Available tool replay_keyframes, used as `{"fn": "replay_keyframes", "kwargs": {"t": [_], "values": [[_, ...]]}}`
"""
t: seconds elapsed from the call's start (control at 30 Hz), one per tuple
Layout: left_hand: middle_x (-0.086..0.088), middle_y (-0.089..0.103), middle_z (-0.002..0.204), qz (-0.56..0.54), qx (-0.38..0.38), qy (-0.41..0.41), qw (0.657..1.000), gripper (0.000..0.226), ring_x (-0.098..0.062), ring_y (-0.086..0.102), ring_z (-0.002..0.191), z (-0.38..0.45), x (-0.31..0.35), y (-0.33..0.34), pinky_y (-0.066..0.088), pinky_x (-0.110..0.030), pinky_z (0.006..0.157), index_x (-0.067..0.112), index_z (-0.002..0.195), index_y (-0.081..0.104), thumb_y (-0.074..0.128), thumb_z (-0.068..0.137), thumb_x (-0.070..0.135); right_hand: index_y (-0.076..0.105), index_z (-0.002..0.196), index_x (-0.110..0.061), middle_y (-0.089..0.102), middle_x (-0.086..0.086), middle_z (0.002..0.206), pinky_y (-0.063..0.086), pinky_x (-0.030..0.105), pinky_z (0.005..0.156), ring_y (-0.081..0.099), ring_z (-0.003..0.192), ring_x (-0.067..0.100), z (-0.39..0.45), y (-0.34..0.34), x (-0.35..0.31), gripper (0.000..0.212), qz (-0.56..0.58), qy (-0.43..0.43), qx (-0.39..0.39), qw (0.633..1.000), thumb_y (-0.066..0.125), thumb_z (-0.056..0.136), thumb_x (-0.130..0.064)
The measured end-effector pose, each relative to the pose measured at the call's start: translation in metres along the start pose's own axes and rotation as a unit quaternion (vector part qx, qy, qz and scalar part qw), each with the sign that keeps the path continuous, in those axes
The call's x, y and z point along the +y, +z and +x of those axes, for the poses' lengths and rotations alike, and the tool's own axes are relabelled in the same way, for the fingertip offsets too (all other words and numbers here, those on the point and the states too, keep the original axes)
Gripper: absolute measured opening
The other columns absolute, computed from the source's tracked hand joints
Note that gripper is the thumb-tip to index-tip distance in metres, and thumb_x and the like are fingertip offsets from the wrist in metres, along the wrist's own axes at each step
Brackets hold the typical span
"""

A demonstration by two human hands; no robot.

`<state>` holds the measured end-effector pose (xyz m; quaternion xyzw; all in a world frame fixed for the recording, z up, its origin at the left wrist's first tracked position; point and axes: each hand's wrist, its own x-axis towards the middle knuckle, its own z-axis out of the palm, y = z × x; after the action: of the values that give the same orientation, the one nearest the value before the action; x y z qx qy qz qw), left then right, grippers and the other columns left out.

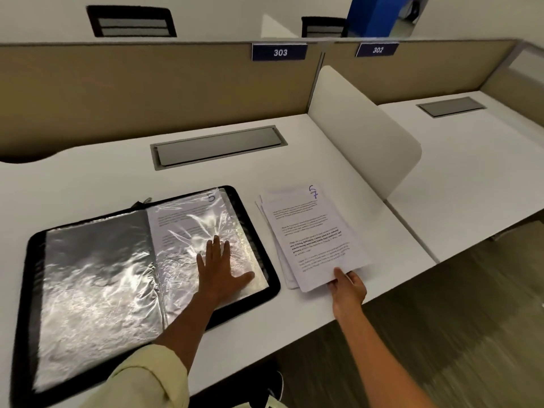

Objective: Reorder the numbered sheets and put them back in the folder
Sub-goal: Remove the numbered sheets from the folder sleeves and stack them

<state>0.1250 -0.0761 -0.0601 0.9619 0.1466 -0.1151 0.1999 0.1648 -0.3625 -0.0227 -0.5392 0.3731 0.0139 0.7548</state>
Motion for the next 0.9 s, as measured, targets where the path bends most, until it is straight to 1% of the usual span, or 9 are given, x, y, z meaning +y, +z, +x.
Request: {"fn": "replay_keyframes", "kwargs": {"t": [0.1, 0.23, 0.37, 0.5, 0.6, 0.67, 0.73, 0.8, 0.9], "values": [[-0.007, -0.028, 0.16, 0.0, 0.002, -0.005, 1.0, 0.135, -0.026, -0.026, 0.147, 0.001, 0.0, 0.002, -0.014, -0.054, 0.118, 0.018, 0.157, -0.005, 0.02, 0.051, 0.098, 0.065, 0.117, -0.008, 0.068, 0.009, 0.113, 0.055, 0.037, 0.086, 0.066, 0.101, 0.025, 0.009, 0.008, 0.0, 0.026, -0.018, 0.006, -0.011, 1.0, 0.066, 0.093, -0.001], [-0.007, -0.029, 0.159, 0.018, 0.008, -0.009, 1.0, 0.139, -0.026, -0.028, 0.146, -0.001, 0.003, 0.004, -0.015, -0.055, 0.117, 0.019, 0.157, -0.007, 0.021, 0.049, 0.103, 0.065, 0.097, -0.011, 0.068, 0.009, 0.105, 0.056, 0.04, 0.088, 0.066, 0.093, 0.024, 0.016, 0.018, 0.0, 0.014, -0.043, 0.022, -0.022, 0.999, 0.068, 0.091, 0.002], [-0.007, -0.031, 0.158, 0.026, 0.011, -0.01, 1.0, 0.142, -0.027, -0.029, 0.146, 0.0, 0.003, 0.007, -0.015, -0.057, 0.117, 0.02, 0.156, -0.01, 0.012, 0.046, 0.107, 0.065, 0.096, -0.004, 0.068, 0.013, 0.099, 0.059, 0.041, 0.086, 0.068, 0.086, 0.024, 0.021, 0.021, 0.003, 0.001, -0.084, 0.031, -0.02, 0.996, 0.066, 0.095, -0.005], [-0.006, -0.035, 0.157, 0.026, 0.015, -0.005, 1.0, 0.134, -0.025, -0.034, 0.144, 0.0, 0.001, 0.01, -0.018, -0.055, 0.117, 0.021, 0.155, -0.015, 0.011, 0.053, 0.104, 0.063, 0.088, -0.006, 0.071, 0.016, 0.092, 0.063, 0.034, 0.069, 0.073, 0.083, 0.029, 0.023, 0.016, 0.004, 0.019, -0.144, 0.03, 0.016, 0.989, 0.06, 0.101, -0.02], [-0.006, -0.033, 0.158, 0.026, 0.027, 0.003, 0.999, 0.126, -0.025, -0.032, 0.145, 0.0, 0.0, 0.011, -0.02, -0.052, 0.115, 0.021, 0.156, -0.012, 0.007, 0.06, 0.1, 0.063, 0.082, -0.002, 0.072, 0.019, 0.084, 0.063, 0.04, 0.074, 0.073, 0.076, 0.031, 0.019, 0.012, 0.007, 0.034, -0.175, 0.03, 0.02, 0.984, 0.054, 0.103, -0.027], [-0.005, -0.029, 0.159, 0.014, 0.04, 0.013, 0.999, 0.118, -0.024, -0.028, 0.146, 0.0, -0.001, 0.012, -0.02, -0.05, 0.115, 0.024, 0.157, -0.005, 0.003, 0.065, 0.097, 0.064, 0.08, -0.001, 0.072, 0.019, 0.081, 0.063, 0.042, 0.075, 0.073, 0.074, 0.031, 0.016, 0.01, 0.01, 0.037, -0.19, 0.025, 0.014, 0.981, 0.055, 0.103, -0.029], [-0.004, -0.017, 0.163, -0.044, 0.062, 0.022, 0.997, 0.11, -0.023, -0.017, 0.15, 0.0, -0.005, 0.014, -0.016, -0.049, 0.116, 0.027, 0.157, 0.01, 0.004, 0.07, 0.094, 0.065, 0.08, -0.001, 0.072, 0.018, 0.078, 0.063, 0.042, 0.074, 0.072, 0.07, 0.03, 0.012, 0.01, 0.014, 0.036, -0.201, 0.015, 0.003, 0.979, 0.057, 0.102, -0.028], [-0.007, 0.0, 0.165, -0.103, 0.105, 0.024, 0.989, 0.095, -0.026, 0.0, 0.152, -0.002, -0.009, 0.017, -0.002, -0.051, 0.118, 0.026, 0.152, 0.033, 0.012, 0.081, 0.086, 0.067, 0.079, -0.001, 0.073, 0.017, 0.075, 0.063, 0.042, 0.073, 0.071, 0.066, 0.029, 0.009, 0.012, 0.019, 0.035, -0.216, -0.003, -0.014, 0.976, 0.059, 0.101, -0.027], [-0.017, 0.03, 0.157, -0.148, 0.204, 0.004, 0.968, 0.066, -0.034, 0.027, 0.145, -0.003, -0.013, 0.016, 0.022, -0.047, 0.115, 0.013, 0.137, 0.057, 0.029, 0.098, 0.059, 0.069, 0.082, -0.001, 0.073, 0.017, 0.074, 0.063, 0.039, 0.068, 0.07, 0.062, 0.026, 0.002, 0.019, 0.024, 0.031, -0.223, -0.019, -0.048, 0.973, 0.06, 0.1, -0.024]]}}
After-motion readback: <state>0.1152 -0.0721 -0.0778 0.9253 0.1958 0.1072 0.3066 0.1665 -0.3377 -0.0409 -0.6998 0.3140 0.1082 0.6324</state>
